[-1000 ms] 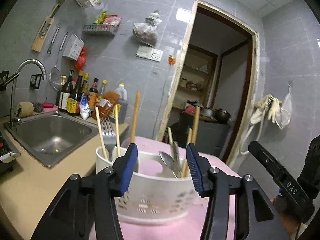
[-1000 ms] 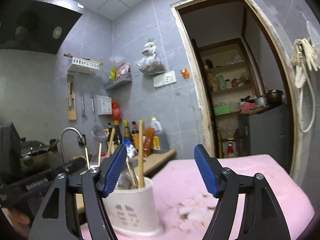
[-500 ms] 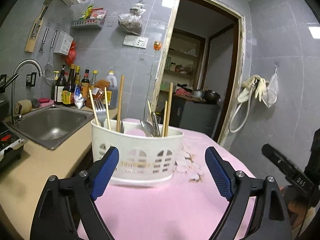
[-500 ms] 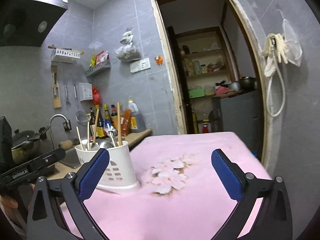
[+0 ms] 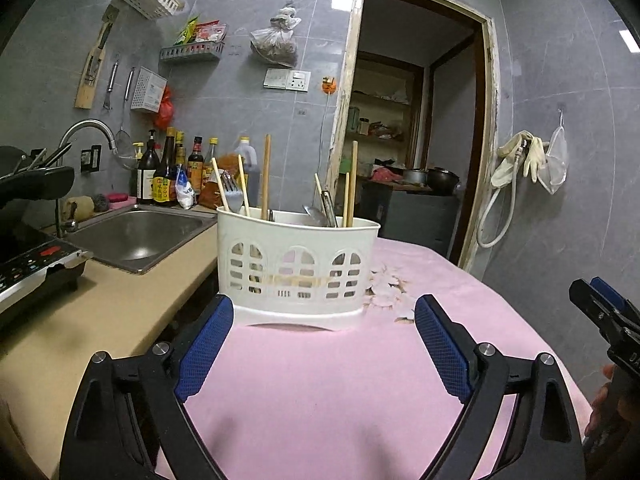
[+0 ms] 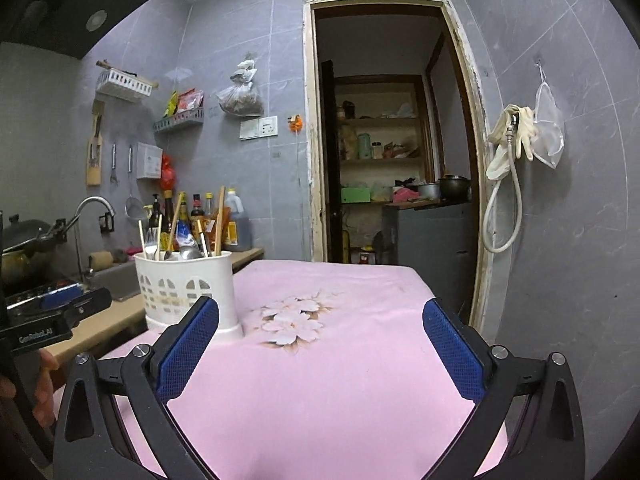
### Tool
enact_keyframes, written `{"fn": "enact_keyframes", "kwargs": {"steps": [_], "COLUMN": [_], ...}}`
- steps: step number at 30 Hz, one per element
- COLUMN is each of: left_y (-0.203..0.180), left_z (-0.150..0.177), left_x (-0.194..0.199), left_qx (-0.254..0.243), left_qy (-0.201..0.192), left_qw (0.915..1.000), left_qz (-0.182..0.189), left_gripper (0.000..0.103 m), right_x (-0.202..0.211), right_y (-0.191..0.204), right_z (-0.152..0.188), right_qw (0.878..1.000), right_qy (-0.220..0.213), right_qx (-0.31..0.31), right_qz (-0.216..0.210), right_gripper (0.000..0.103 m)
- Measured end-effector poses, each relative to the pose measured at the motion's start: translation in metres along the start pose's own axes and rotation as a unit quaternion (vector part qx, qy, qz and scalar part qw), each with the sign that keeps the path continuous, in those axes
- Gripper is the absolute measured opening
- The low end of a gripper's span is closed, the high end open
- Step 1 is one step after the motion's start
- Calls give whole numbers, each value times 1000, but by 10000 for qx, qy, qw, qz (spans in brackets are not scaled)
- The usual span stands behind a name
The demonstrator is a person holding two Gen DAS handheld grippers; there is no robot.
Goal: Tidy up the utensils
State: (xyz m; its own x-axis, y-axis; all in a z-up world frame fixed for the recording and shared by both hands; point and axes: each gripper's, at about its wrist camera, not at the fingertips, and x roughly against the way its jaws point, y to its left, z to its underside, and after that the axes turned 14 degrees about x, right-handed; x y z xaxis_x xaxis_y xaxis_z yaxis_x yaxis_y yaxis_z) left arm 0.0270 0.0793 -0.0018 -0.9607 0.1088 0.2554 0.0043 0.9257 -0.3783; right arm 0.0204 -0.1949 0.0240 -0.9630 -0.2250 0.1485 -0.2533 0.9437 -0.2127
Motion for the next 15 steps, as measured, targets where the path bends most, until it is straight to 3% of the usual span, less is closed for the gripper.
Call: {"fn": "enact_keyframes", "kwargs": {"steps": [15], "left_y": [0], "left_z": [6], "left_x": [3], "left_qx": [17], "left_qy": [23], "left_qw": [10000], "left_qz": [-52], "left_gripper": [89], "right_x": [1], "right_y": [4], "right_z": [7], "right_qw": [9999], "right_qy": [78], "right_qx": [-24], "right_qz": [-79], "right_gripper": [103]}}
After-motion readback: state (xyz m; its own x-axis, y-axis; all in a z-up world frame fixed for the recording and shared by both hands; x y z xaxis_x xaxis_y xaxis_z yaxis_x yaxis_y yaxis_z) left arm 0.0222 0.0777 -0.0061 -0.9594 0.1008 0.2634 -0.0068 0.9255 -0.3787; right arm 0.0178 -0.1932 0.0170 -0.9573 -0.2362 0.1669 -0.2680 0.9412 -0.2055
